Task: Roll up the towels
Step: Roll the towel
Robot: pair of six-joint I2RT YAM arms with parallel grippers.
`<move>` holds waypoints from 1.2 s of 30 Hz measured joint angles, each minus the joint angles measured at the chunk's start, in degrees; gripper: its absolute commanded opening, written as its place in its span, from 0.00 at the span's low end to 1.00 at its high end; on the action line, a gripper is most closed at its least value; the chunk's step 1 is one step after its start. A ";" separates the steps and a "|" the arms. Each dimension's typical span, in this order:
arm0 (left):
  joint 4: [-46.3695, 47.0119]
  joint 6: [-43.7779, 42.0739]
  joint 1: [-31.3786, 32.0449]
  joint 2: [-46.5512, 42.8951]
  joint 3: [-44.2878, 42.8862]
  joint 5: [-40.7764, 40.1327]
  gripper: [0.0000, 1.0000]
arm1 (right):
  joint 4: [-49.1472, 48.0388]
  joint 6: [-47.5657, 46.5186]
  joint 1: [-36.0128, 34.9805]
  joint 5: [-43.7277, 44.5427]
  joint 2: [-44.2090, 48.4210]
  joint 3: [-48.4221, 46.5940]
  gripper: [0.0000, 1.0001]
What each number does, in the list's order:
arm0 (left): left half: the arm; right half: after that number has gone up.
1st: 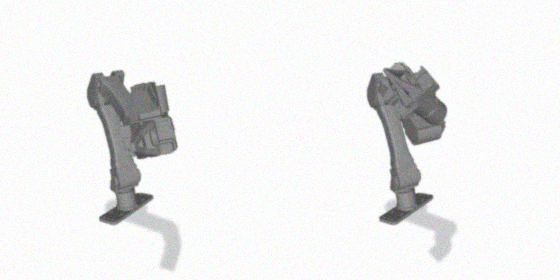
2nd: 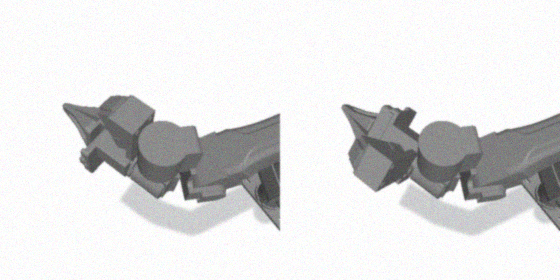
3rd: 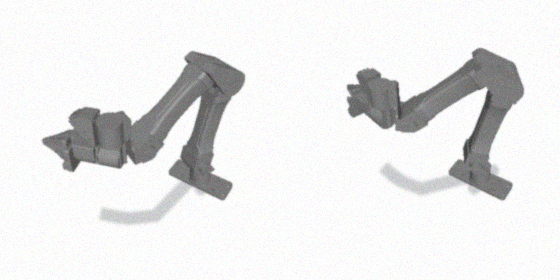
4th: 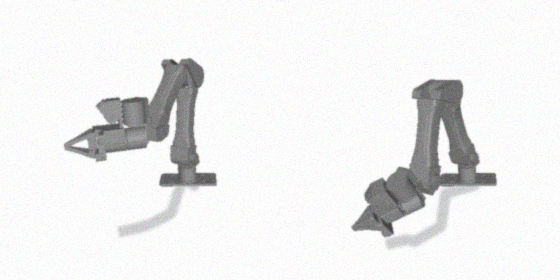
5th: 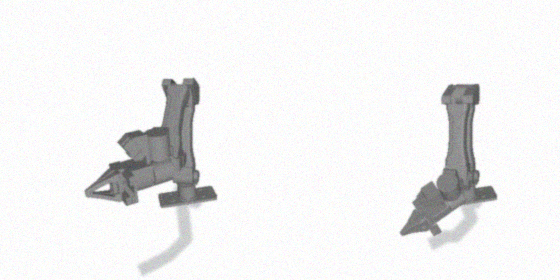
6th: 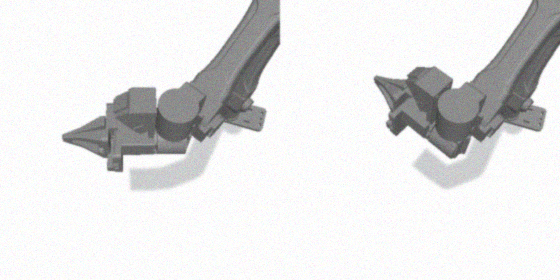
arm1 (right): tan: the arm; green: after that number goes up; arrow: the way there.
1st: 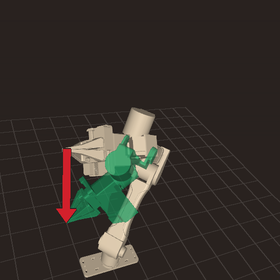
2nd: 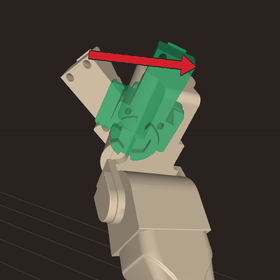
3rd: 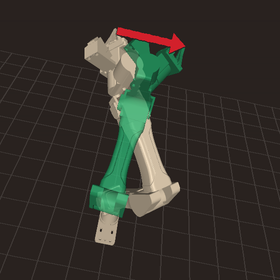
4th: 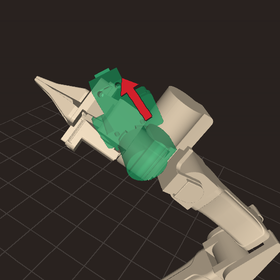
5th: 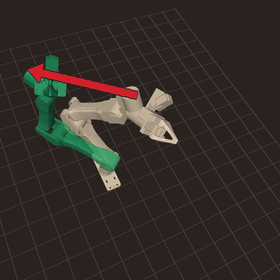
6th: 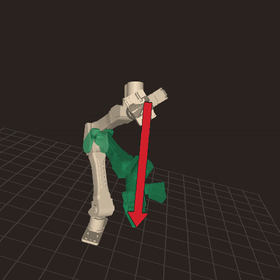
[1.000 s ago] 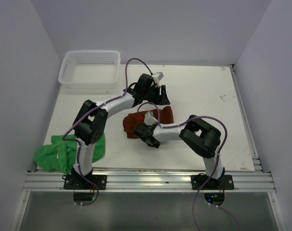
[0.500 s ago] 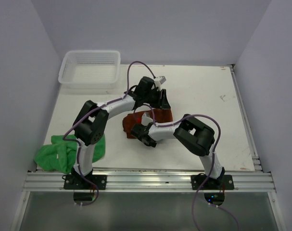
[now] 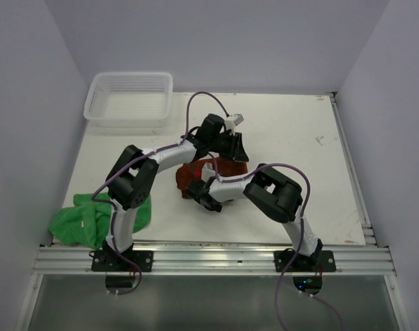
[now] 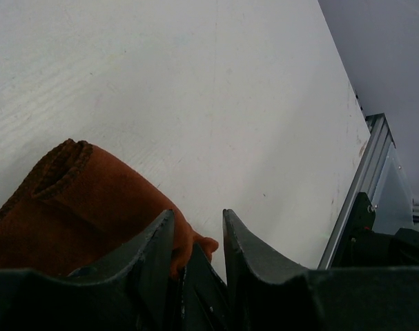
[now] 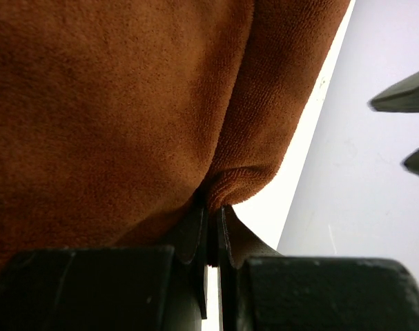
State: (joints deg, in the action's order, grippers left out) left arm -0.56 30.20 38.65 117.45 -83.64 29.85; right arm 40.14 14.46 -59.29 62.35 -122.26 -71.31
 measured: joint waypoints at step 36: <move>2.62 -1.31 -2.78 8.22 0.46 0.94 0.24 | -12.46 2.25 0.59 -4.37 11.89 12.35 0.36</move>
State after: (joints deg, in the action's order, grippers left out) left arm 2.07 28.88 35.88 125.67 -83.18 30.79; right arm 27.68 16.71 -58.70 57.98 -110.37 -58.96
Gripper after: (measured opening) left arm 0.252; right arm 0.289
